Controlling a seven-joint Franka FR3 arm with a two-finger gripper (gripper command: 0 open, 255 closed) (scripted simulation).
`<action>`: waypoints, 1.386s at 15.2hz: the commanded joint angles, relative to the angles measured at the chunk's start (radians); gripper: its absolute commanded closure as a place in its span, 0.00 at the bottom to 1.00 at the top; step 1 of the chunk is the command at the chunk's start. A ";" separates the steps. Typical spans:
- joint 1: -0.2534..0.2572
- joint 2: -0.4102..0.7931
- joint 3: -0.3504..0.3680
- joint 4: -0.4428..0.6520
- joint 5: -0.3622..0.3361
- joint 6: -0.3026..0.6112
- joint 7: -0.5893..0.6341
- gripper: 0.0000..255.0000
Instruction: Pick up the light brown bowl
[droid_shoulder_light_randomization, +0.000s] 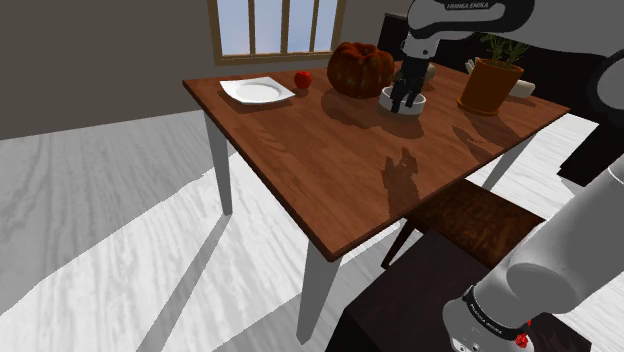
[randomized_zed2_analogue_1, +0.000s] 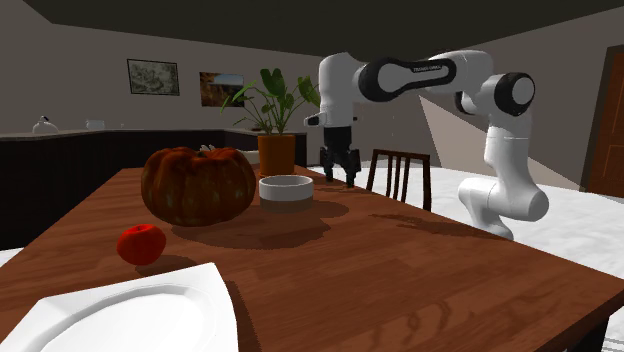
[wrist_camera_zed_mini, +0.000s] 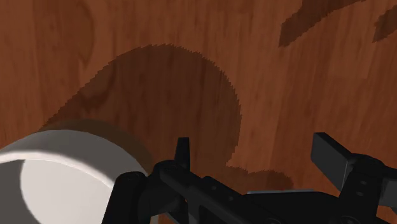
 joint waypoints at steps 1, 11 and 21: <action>-0.014 0.087 -0.016 0.101 0.018 -0.018 -0.036 0.00; -0.105 0.421 -0.042 0.527 0.101 -0.124 -0.142 0.00; -0.095 0.402 -0.041 0.423 0.096 -0.039 -0.140 1.00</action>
